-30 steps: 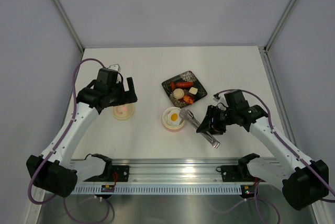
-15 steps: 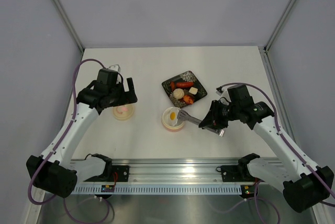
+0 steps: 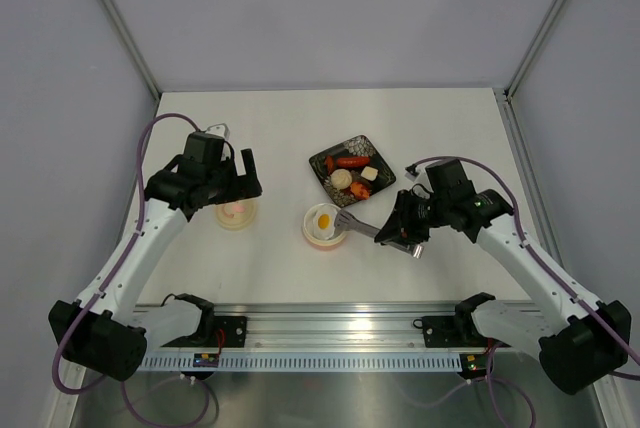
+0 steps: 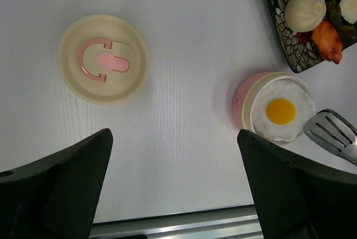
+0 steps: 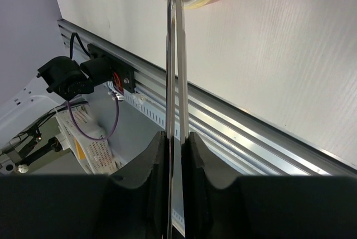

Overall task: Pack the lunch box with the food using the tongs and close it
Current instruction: Place the fake food in the packing box.

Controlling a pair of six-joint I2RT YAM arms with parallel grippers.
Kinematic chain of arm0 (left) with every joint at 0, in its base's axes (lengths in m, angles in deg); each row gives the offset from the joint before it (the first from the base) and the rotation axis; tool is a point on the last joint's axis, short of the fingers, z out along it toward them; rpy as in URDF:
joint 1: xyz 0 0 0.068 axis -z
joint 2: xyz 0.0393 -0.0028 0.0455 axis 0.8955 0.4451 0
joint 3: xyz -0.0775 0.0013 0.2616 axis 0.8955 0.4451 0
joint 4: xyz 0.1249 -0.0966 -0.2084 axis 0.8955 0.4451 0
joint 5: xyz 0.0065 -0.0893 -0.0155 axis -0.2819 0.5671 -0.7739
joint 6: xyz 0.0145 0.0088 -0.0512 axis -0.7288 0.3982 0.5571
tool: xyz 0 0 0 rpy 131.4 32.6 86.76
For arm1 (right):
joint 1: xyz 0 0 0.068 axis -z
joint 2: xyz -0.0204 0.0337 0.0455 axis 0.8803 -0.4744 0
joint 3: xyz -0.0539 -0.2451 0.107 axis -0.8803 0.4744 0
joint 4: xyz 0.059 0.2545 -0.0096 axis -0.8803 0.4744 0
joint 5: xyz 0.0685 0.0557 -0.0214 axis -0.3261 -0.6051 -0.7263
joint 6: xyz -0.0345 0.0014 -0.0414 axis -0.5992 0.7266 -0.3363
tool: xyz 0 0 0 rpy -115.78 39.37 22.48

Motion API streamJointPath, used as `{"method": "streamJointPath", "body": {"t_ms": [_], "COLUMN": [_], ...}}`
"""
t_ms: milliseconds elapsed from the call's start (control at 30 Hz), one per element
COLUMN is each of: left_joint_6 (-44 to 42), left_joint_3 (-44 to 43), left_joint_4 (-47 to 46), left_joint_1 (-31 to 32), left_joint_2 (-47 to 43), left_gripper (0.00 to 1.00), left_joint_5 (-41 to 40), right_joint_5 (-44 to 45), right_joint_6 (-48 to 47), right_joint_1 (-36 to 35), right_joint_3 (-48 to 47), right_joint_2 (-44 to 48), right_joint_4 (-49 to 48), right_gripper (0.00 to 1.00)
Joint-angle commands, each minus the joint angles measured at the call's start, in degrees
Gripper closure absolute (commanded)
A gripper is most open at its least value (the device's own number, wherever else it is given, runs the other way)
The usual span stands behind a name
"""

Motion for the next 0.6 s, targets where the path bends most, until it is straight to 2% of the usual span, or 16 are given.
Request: {"method": "streamJointPath", "body": {"t_ms": [0, 300, 567], "left_joint_6": [0.0, -0.1, -0.3], "left_joint_3": [0.1, -0.4, -1.1], "left_joint_4": [-2.0, -1.9, -1.3], "left_joint_1": [0.2, 0.2, 0.2], "left_joint_2": [-1.0, -0.6, -0.6], "left_gripper": [0.01, 0.01, 0.01], "left_joint_5": [-0.6, -0.3, -0.5], "right_joint_5": [1.8, 3.6, 4.9], "right_joint_6": [0.9, 0.4, -1.0], "right_joint_1": [-1.0, -0.9, -1.0], "right_joint_3": [1.5, 2.3, -2.3], "right_joint_2": [-1.2, -2.2, -1.5], "right_joint_4": [-1.5, -1.2, 1.9], "right_gripper": [1.0, 0.99, 0.73]}}
